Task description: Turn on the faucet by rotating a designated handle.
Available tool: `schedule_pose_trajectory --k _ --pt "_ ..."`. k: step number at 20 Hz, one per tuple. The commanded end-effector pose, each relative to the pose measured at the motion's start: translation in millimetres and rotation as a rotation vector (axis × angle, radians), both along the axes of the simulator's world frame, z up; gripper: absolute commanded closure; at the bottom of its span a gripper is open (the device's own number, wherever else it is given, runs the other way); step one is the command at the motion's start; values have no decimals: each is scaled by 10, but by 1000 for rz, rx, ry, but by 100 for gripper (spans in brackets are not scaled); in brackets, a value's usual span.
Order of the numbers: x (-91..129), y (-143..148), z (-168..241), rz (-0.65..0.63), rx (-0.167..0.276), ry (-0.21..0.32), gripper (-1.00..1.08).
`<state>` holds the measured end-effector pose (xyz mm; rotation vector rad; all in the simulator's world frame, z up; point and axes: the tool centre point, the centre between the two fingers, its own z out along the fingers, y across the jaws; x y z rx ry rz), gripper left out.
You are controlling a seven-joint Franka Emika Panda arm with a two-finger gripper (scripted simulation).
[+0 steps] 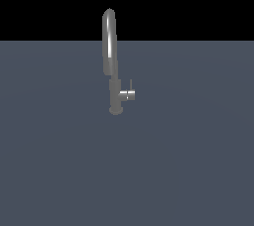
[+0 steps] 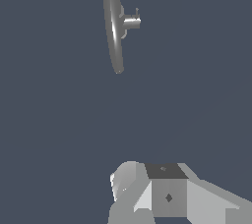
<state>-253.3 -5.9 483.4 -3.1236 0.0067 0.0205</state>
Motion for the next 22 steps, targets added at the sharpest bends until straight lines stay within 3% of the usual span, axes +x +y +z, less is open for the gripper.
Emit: schedule_pose_trajectory --k 1,12,22 --pt "0 0 0 0 0 0 108" --pt "168 27 -30 -37 35 39 108" --pt "622 77 -138 -137 132 144 108"
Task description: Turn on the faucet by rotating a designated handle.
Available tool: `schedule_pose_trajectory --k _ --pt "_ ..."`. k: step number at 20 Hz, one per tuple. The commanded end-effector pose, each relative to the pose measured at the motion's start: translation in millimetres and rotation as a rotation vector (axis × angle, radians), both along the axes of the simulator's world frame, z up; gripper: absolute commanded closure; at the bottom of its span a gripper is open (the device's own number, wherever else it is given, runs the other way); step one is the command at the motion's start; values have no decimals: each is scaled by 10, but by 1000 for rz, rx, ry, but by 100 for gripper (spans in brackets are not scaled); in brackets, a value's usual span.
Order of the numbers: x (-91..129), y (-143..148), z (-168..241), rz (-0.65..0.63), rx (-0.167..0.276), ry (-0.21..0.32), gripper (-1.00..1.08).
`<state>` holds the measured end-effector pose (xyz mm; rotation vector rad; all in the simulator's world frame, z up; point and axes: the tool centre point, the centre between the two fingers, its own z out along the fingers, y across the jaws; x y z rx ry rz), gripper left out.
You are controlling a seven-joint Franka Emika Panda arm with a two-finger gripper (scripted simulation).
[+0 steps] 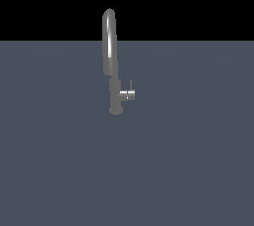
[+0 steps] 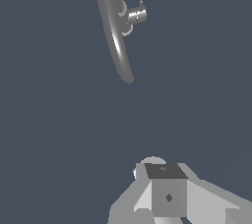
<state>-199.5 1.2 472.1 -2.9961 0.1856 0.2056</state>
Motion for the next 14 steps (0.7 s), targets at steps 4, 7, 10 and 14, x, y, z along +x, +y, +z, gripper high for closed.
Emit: schedule_pose_trajectory --k 4,7,10,14 --pt "315 18 -97 -71 68 74 108" --pt "490 22 -160 -110 106 116 108" --pt "664 21 -231 -150 145 158 108" --pt "895 13 -339 -205 199 215 108"
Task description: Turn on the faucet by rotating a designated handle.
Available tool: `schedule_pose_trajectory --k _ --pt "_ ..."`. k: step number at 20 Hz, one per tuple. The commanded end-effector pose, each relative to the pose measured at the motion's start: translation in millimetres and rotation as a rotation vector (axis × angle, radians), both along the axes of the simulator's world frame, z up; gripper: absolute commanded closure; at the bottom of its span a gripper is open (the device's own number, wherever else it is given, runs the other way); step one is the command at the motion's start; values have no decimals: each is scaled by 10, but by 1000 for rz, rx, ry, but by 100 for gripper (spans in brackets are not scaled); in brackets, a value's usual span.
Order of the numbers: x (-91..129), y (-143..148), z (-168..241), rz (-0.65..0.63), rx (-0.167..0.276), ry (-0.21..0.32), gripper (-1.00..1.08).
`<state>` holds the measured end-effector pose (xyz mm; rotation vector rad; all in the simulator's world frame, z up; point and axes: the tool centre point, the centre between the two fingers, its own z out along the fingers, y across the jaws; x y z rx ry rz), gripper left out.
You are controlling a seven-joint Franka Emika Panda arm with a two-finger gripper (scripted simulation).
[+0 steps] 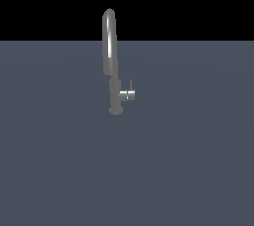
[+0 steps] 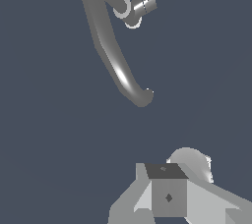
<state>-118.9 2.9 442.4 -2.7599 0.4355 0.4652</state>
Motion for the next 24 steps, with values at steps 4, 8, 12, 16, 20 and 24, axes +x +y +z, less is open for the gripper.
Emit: schedule_pose_trajectory --k 4,8,12,16,20,24 --pt "317 -18 -165 -76 75 80 108" --pt "540 -39 -304 -132 131 139 108" --pt "757 -65 -460 -190 188 199 108" --pt "967 -95 -633 -248 247 261 108" --pt "1168 -128 -825 -308 308 325 108" --pt "1361 -161 -1037 -370 372 391 108"
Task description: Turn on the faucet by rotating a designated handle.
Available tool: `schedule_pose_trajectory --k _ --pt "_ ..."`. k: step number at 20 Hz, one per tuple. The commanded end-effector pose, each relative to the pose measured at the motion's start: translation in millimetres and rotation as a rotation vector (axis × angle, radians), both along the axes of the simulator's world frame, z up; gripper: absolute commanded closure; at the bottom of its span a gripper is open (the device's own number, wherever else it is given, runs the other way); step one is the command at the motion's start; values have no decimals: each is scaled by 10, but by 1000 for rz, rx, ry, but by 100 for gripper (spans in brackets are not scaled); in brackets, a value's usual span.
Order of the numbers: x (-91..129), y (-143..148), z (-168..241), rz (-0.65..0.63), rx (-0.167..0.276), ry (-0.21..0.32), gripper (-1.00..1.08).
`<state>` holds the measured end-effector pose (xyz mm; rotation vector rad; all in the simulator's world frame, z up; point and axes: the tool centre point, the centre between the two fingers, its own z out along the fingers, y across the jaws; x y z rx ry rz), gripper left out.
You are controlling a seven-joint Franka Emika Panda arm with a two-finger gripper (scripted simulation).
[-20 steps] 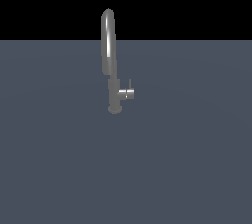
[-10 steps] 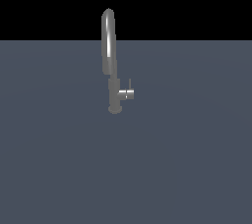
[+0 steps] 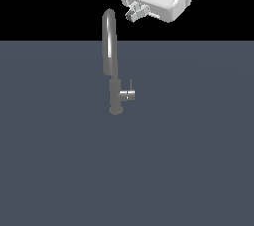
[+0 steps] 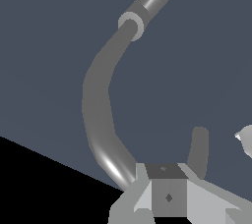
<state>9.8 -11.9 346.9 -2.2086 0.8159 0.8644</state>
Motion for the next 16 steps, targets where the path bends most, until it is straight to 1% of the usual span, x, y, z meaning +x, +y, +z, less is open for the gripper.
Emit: schedule_pose_trajectory --k 1,9,16 --pt "120 -22 -139 -40 41 42 108" --pt "470 -83 -648 -175 178 185 108" --pt "732 -111 -1191 -309 311 324 108"
